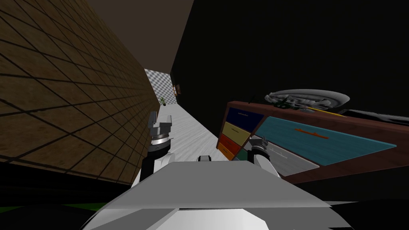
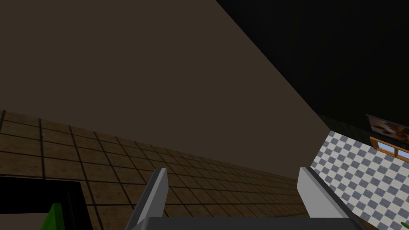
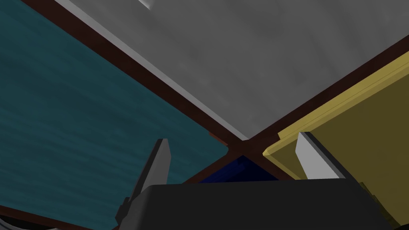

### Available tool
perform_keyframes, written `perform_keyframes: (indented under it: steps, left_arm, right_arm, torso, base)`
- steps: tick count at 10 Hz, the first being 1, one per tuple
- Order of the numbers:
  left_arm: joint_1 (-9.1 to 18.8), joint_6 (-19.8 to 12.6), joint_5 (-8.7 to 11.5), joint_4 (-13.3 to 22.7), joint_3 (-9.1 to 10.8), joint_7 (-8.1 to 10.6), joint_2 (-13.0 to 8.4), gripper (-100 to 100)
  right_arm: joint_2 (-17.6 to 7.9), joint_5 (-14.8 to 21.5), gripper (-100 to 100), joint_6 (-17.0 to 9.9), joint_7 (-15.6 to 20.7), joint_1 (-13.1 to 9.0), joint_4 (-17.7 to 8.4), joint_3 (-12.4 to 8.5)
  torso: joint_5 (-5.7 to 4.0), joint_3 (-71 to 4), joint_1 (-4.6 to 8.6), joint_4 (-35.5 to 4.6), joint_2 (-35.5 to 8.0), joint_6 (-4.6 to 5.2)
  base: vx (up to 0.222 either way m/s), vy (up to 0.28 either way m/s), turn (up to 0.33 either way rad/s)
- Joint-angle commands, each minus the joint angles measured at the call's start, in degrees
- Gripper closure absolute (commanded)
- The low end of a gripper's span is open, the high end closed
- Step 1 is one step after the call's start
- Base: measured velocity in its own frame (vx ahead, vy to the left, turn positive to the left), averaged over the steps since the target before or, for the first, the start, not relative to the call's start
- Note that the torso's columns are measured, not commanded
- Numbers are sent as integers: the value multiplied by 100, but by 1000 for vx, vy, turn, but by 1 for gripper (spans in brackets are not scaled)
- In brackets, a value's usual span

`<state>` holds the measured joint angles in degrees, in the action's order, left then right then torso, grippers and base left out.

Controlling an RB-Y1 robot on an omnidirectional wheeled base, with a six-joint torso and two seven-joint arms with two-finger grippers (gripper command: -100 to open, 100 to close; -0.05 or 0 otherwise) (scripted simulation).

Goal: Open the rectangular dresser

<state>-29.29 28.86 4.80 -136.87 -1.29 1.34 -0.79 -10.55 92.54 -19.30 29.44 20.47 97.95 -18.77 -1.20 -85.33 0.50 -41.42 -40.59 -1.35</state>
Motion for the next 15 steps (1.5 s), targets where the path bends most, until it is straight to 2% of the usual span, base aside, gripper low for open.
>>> perform_keyframes:
  steps: [1, 3, 6, 8, 9, 14, 15]
  left_arm:
    - [0, 0, 0, 0, 0, 0, 0, 0]
    - [-1, 0, 0, 0, -1, 0, 1, 0]
    - [-2, 1, 0, -1, -1, 0, 0, 0]
    - [-1, 0, 0, -1, 0, 0, 0, 0]
    - [0, 0, 0, 0, 0, 0, 0, 0]
    - [1, 0, 0, 0, -1, 0, 2, 0]
    - [1, 0, 0, 0, -1, 0, 2, 0]
  right_arm:
    - [81, 210, -100, -169, -101, -4, -85, 125]
    - [135, 304, -100, -259, -133, -22, -139, 187]
    - [295, 586, -100, -526, -227, -76, -298, 371]
    - [266, 549, -100, -495, -208, -109, -312, 346]
    - [266, 548, 100, -493, -206, -110, -311, 346]
    - [350, 474, 100, -298, -31, 44, -38, 310]
    - [335, 488, 100, -336, -59, 26, -74, 309]
  torso:
    - [-4, 2, -4, 3, -3, 4]
    - [11, 5, -34, -2, -10, 20]
    - [111, 58, -46, -75, -135, 121]
    - [116, 96, -33, -95, -202, 137]
    - [114, 100, -31, -98, -207, 136]
    - [114, 73, -57, -81, -162, 130]
    - [117, 71, -57, -83, -160, 128]
  base:
    - [19, 44, 9]
    - [60, 91, 72]
    - [103, 107, 126]
    - [36, 25, 6]
    - [9, 4, 1]
    - [-78, 143, -42]
    - [-44, 91, -26]
